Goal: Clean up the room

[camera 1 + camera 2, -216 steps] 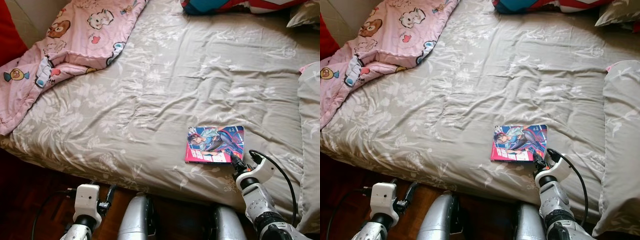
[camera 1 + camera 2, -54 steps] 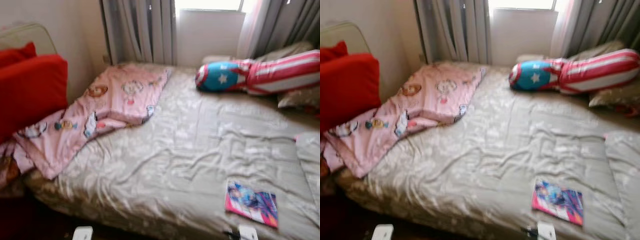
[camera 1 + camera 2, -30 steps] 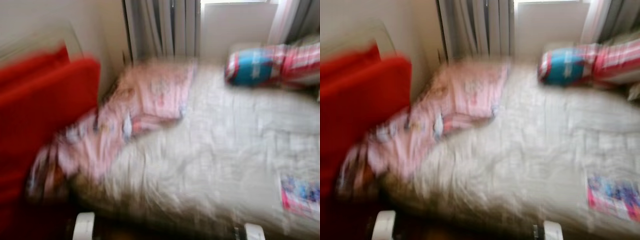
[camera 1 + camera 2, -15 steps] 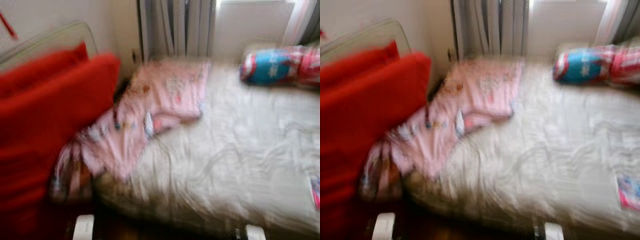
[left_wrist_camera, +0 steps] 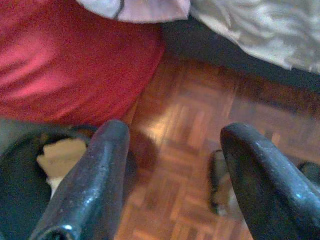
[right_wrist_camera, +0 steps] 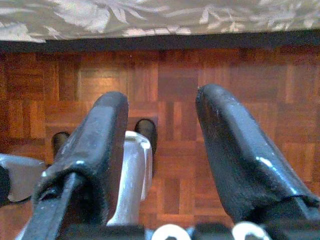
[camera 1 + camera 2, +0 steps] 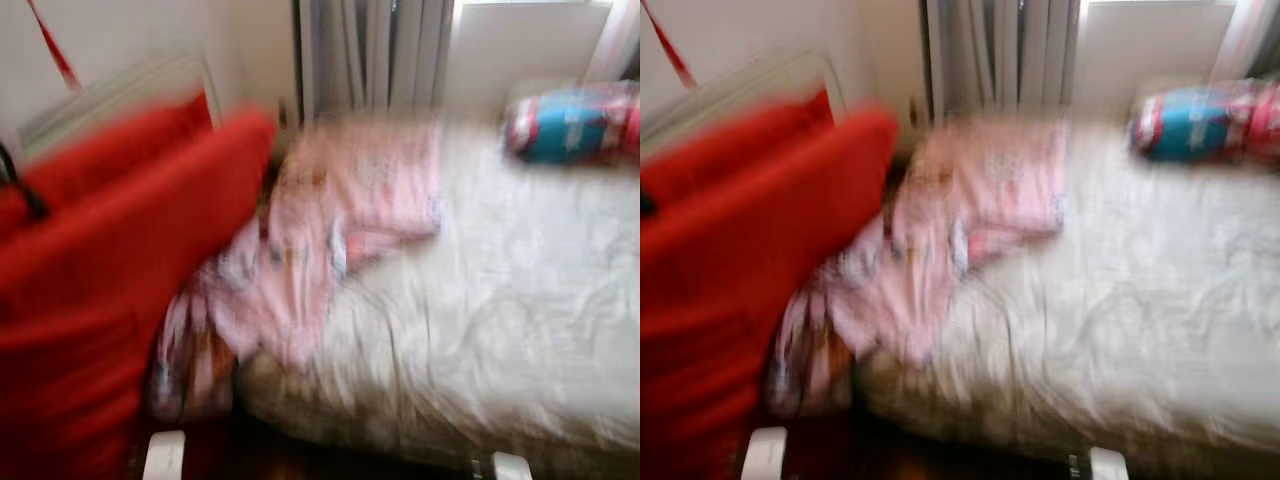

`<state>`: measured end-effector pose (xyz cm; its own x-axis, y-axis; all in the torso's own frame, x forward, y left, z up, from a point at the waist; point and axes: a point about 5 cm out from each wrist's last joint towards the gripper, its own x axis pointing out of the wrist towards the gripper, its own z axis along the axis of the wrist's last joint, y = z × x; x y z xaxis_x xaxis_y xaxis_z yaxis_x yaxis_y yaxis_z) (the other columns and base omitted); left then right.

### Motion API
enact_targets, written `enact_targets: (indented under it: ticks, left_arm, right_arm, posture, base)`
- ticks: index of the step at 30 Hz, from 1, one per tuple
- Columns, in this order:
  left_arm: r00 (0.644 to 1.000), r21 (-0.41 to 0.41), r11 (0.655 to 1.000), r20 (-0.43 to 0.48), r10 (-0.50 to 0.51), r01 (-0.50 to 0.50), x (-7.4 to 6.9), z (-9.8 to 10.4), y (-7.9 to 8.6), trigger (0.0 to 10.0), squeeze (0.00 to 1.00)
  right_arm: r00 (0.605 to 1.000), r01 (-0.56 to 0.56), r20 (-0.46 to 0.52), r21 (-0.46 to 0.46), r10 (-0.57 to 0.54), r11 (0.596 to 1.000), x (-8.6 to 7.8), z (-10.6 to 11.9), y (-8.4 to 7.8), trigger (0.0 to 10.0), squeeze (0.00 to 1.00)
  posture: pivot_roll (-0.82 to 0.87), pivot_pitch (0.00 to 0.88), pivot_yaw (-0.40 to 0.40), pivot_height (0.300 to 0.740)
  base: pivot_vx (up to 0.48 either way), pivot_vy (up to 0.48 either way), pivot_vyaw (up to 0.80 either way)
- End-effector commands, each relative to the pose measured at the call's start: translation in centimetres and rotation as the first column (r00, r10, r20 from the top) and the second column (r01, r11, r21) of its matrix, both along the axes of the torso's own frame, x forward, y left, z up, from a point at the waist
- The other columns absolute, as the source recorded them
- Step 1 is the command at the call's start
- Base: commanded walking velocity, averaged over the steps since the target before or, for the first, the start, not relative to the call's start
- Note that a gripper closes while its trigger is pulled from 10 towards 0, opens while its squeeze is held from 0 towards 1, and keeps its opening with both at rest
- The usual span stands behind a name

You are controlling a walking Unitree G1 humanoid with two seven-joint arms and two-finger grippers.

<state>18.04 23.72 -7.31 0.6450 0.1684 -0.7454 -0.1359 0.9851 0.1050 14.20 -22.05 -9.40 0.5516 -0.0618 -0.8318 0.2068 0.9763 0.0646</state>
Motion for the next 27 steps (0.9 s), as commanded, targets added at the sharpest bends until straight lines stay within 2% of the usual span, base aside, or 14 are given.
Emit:
enact_targets:
  ticks: [1,8,12,27]
  left_arm:
    - [1.0,0.008,1.0,-0.023,0.012,-0.012,-0.9,-0.3,0.5,10.0,0.0]
    - [1.0,-0.001,1.0,-0.027,0.0,0.0,-0.3,-0.4,-0.8,10.0,0.0]
    - [0.999,-0.002,1.0,-0.031,-0.003,0.003,-0.3,-0.5,-1.0,10.0,0.0]
    - [1.0,0.013,1.0,-0.02,0.01,-0.009,-0.1,-0.1,0.1,10.0,0.0]
  right_arm:
    - [1.0,-0.003,0.008,0.009,0.003,1.0,0.2,0.0,0.5,10.0,0.0]
    - [1.0,-0.021,0.015,-0.007,0.021,1.0,0.2,0.0,0.4,10.0,0.0]
    - [0.999,-0.028,0.022,-0.004,0.028,1.0,0.2,0.0,0.4,10.0,0.0]
    - [0.999,-0.033,0.031,0.011,0.032,0.999,0.5,0.1,0.8,10.0,0.0]
  posture:
    - [0.03,0.0,0.023,0.74]
    - [0.03,0.0,0.02,0.74]
    - [0.03,0.0,0.019,0.74]
    - [0.04,0.0,0.031,0.74]
  base:
    - [0.0,0.0,0.0]
    - [0.0,0.0,0.0]
    - [0.0,0.0,0.0]
    - [0.0,0.0,0.8]
